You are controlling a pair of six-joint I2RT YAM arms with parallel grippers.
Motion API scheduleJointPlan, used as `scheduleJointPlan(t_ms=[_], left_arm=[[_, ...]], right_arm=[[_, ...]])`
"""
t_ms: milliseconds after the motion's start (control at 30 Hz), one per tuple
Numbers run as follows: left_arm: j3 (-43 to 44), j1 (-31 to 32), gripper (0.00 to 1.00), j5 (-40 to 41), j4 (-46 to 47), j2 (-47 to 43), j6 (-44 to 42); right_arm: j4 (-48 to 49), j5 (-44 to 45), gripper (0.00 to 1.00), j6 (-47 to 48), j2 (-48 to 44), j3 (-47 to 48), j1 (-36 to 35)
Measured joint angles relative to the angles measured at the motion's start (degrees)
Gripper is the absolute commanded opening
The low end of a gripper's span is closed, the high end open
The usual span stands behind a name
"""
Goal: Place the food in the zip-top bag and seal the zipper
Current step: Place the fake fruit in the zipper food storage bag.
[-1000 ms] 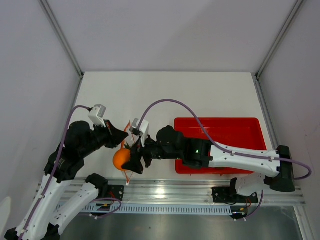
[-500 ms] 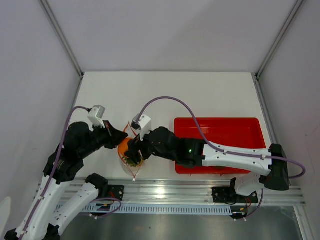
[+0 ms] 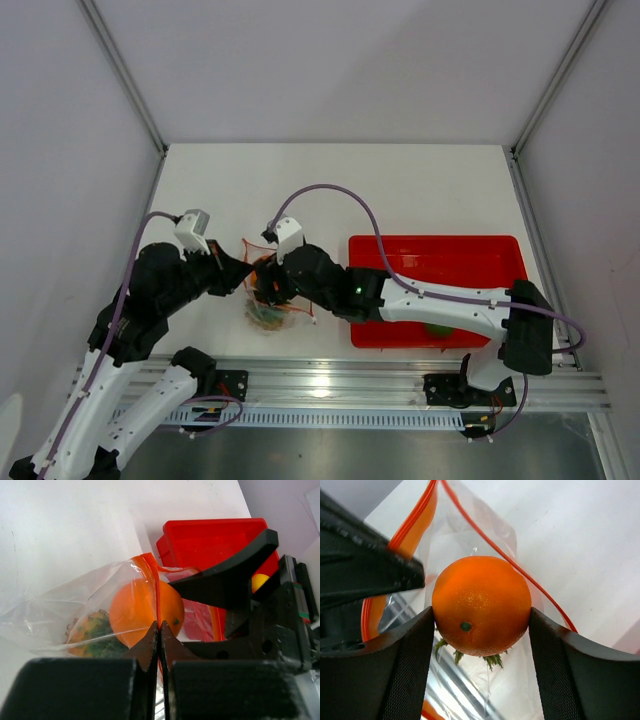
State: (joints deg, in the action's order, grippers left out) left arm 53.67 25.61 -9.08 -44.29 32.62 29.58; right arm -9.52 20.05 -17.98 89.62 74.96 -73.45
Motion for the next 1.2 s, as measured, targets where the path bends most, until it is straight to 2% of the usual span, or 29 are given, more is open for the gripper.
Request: scheduleJointPlan(t_ms=[467, 1067, 1200], left_arm=[[0.0, -0.1, 0.01, 1.4, 0.7, 0.1, -0.1], [0.0, -0.1, 0.01, -0.5, 0.9, -0.1, 0.0], [0.0, -0.1, 0.01, -0.5, 1.3, -0.1, 0.3]], right_arm=[[9.6, -4.2, 0.00, -3.0, 2.0, -0.8, 2.1], [36.6, -3.7, 0.00, -4.6, 3.2, -13.9, 1.8], [38.5, -2.6, 0.03, -4.3, 5.3, -13.5, 1.6]])
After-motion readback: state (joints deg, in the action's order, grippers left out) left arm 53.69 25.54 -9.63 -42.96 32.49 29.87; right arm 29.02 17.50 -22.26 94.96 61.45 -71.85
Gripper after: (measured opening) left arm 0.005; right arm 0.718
